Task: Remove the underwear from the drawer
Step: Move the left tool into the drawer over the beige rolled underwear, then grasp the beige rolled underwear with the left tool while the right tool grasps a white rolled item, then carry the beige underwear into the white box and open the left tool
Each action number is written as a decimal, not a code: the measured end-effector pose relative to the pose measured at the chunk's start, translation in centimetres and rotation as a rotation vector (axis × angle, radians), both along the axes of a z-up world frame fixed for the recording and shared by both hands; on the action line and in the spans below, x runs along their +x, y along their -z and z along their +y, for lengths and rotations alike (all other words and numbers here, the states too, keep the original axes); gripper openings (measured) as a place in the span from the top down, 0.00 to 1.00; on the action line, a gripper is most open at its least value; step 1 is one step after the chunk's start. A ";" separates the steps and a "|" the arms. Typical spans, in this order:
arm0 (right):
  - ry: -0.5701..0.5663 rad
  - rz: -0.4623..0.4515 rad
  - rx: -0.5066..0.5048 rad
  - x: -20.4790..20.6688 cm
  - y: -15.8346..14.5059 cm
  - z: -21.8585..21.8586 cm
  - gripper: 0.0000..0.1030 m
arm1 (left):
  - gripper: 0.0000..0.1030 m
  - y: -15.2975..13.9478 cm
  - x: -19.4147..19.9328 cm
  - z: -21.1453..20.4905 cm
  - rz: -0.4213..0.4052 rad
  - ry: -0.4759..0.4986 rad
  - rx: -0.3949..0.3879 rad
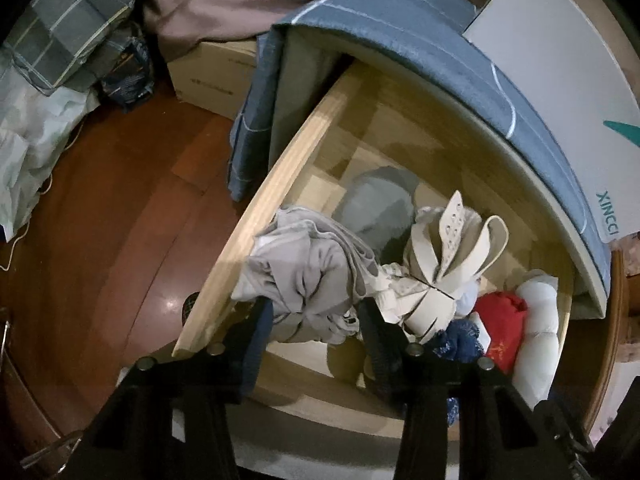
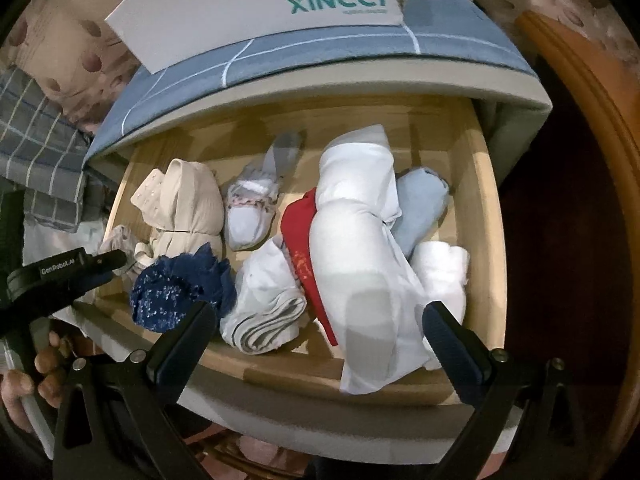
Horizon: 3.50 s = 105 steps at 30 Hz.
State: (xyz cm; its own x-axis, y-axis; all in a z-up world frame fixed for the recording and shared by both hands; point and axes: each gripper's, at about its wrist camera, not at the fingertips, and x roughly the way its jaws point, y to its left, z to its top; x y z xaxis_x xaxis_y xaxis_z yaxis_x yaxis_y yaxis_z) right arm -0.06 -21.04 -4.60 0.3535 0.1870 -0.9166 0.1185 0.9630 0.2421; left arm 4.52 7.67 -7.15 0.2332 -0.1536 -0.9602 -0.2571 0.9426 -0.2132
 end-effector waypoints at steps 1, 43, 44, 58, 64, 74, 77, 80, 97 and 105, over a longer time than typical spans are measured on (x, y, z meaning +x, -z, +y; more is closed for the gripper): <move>0.004 0.004 0.009 0.0 0.1 -0.1 0.00 | 0.57 0.2 0.2 -0.1 0.010 0.000 0.002; 0.028 0.054 0.016 0.1 0.3 -0.7 0.00 | 0.66 2.1 4.2 -1.3 -0.016 0.109 0.067; 0.021 0.051 -0.003 0.3 0.0 -0.8 0.00 | 0.66 1.7 4.0 -1.2 -0.027 0.113 0.068; -0.006 0.118 -0.007 3.4 1.7 -0.9 0.17 | 0.70 -1.6 2.7 0.6 -0.061 0.174 0.021; 0.020 0.144 -0.038 4.2 3.0 -1.4 0.30 | 0.70 -3.4 2.1 -0.1 -0.093 0.212 0.012; 0.026 0.207 -0.067 4.8 4.4 -1.9 0.38 | 0.70 -5.1 1.6 -0.8 -0.113 0.248 -0.007; 0.020 0.221 -0.054 4.8 4.7 -2.0 0.38 | 0.70 -6.0 1.5 -0.7 -0.132 0.250 -0.004; 0.018 0.219 -0.052 5.0 5.0 -1.8 0.49 | 0.70 -7.0 1.6 -0.7 -0.153 0.255 0.005; 0.026 0.146 -0.056 0.8 2.6 -2.7 0.59 | 0.70 -16.7 4.4 -1.1 -0.339 0.291 -0.005; 0.021 0.158 -0.066 1.1 3.0 -2.2 0.59 | 0.70 -26.0 8.7 -3.0 -0.563 0.332 -0.004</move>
State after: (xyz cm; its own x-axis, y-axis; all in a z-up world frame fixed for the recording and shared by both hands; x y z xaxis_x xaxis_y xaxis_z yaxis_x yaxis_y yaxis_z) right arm 1.08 -23.20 -7.56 0.2069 0.1188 -0.9711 0.1700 0.9731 0.1553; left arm 13.26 4.63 18.83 0.6400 -0.3075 -0.7041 0.1993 0.9515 -0.2343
